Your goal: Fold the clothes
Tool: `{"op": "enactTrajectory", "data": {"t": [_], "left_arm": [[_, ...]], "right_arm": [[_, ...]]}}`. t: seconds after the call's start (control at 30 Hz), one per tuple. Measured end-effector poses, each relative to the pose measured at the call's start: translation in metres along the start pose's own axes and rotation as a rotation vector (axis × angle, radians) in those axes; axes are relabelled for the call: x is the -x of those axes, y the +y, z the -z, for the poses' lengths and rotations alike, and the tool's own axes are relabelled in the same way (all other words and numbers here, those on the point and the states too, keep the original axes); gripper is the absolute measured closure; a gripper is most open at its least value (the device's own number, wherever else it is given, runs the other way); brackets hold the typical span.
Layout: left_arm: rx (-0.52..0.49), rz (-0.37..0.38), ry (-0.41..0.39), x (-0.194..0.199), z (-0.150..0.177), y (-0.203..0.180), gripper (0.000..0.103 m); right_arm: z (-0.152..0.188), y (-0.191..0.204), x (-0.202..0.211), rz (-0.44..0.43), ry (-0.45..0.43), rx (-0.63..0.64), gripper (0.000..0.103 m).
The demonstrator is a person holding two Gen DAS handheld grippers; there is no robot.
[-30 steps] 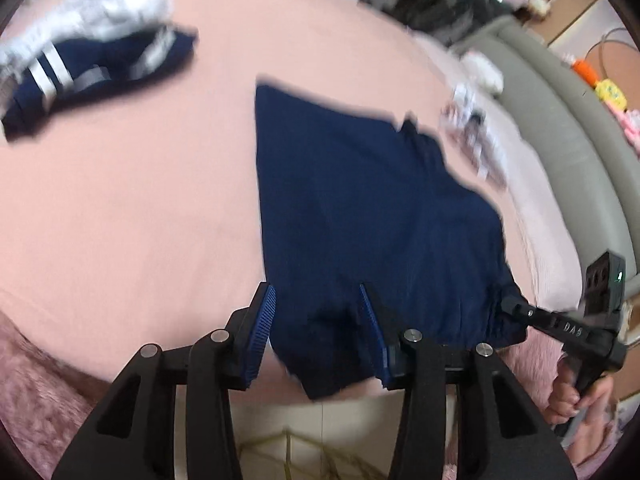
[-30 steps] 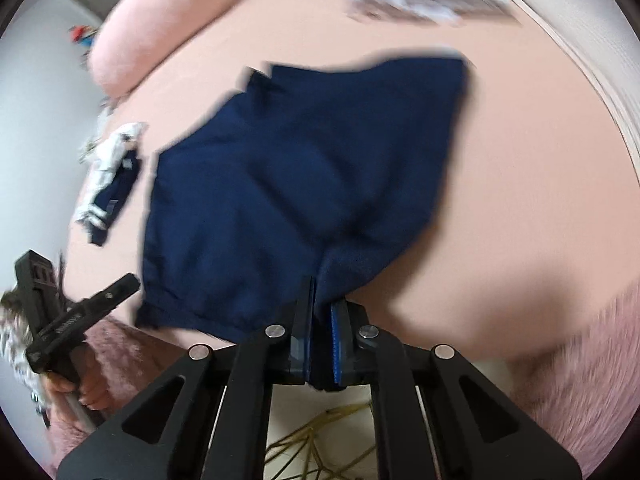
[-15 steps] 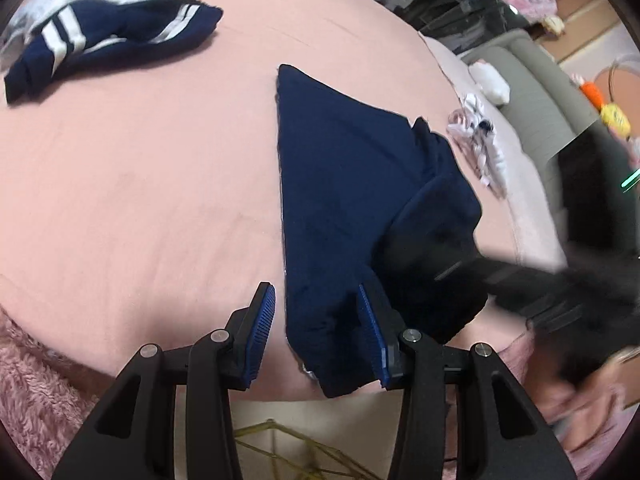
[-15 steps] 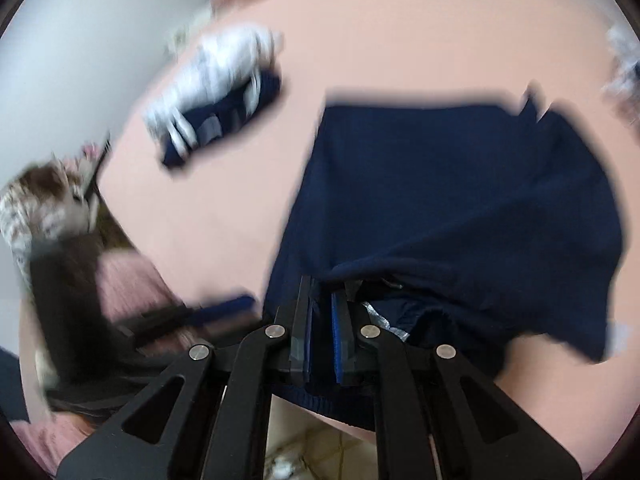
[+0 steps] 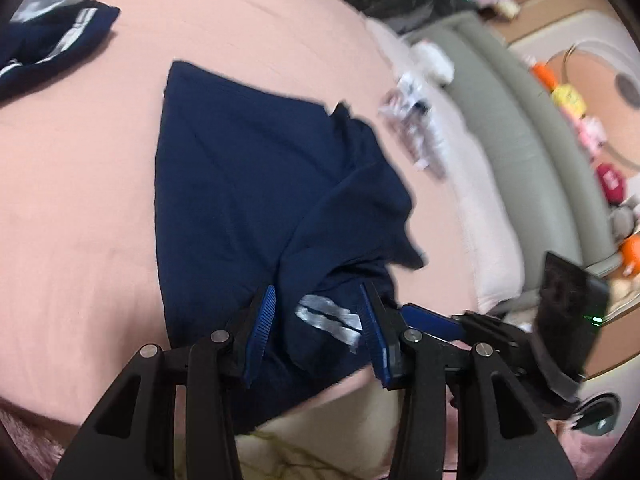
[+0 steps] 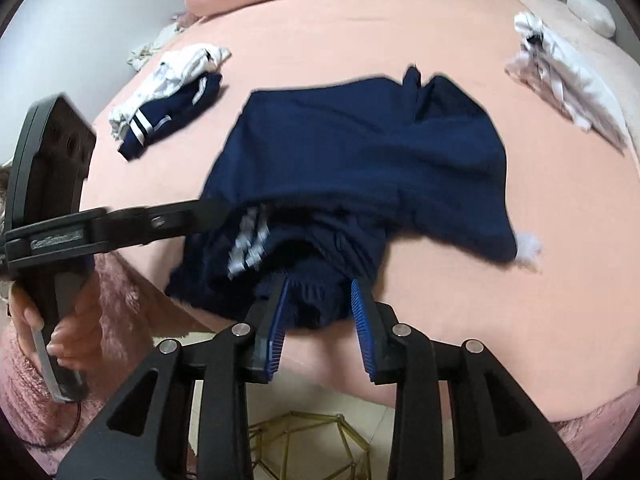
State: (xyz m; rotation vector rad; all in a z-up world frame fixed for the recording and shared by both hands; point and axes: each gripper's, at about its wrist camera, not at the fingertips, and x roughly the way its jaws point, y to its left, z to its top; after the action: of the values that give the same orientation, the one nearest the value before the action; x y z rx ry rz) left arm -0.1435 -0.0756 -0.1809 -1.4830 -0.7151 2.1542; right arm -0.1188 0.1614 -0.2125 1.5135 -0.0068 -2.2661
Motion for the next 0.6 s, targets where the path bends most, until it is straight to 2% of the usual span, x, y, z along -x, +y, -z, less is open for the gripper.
{"op": "enactTrajectory", "data": {"t": [0.1,0.17,0.27,0.33,0.37,0.47,0.57,0.6], "left_arm": [[0.029,-0.001,0.043,-0.004,0.011,0.007,0.058],[0.028,-0.027,0.050,-0.003,0.020,0.010,0.058],[0.043,0.013,0.049,0.001,0.027,0.013,0.060],[0.026,0.028,0.033,-0.001,0.024,0.006,0.067],[0.012,0.026,0.019,-0.002,0.022,0.000,0.074],[-0.014,0.030,0.015,-0.006,0.021,-0.009,0.074],[-0.005,0.011,0.056,-0.016,0.025,-0.005,0.074],[0.002,0.007,0.068,-0.019,0.025,-0.004,0.074]], "right_arm": [[0.003,0.001,-0.005,0.069,-0.024,0.005,0.070],[0.005,0.006,-0.009,0.099,-0.018,0.041,0.062],[0.014,0.007,-0.015,0.125,-0.004,0.099,0.061],[0.022,0.001,-0.020,0.126,0.017,0.108,0.061],[0.025,-0.001,-0.021,0.131,0.018,0.112,0.062],[0.028,0.001,-0.014,0.154,-0.028,0.107,0.068],[0.023,-0.003,-0.008,0.174,-0.070,0.076,0.073],[0.022,-0.005,-0.009,0.151,-0.071,0.061,0.075]]}}
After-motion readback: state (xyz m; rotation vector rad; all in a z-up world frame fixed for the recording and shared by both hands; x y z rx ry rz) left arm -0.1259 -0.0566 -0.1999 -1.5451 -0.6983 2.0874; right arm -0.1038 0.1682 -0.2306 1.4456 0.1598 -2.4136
